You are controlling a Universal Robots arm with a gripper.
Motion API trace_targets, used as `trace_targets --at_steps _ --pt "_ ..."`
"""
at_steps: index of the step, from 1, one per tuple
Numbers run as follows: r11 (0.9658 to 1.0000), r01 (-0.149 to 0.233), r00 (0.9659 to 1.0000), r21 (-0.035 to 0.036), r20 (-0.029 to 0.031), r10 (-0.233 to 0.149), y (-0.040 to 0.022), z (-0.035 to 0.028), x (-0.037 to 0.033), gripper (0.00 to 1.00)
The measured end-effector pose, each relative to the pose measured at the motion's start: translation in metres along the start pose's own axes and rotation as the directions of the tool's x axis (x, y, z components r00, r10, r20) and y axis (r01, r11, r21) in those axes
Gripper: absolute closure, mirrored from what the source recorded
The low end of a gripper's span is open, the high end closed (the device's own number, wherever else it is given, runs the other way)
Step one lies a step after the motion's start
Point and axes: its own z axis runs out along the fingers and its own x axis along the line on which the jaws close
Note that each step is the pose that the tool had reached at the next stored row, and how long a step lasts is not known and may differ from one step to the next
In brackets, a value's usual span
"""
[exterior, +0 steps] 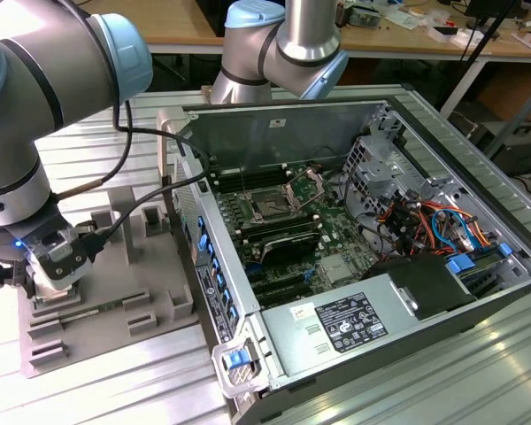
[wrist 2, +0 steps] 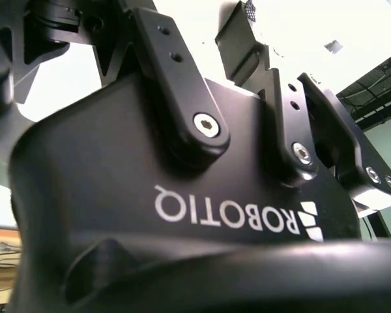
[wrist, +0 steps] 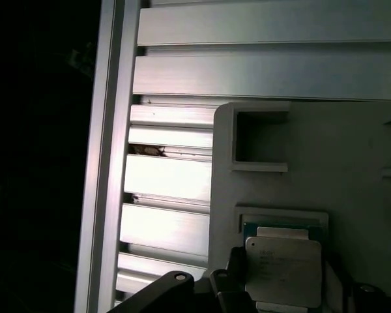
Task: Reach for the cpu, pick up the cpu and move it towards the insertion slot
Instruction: 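Reach for the cpu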
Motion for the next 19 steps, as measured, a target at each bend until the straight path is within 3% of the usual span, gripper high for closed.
trace_targets --at_steps 19 --pt "1.0000 0.000 1.0000 -0.0001 0.0000 0.000 0.0003 -0.0098 0.0000 0.45"
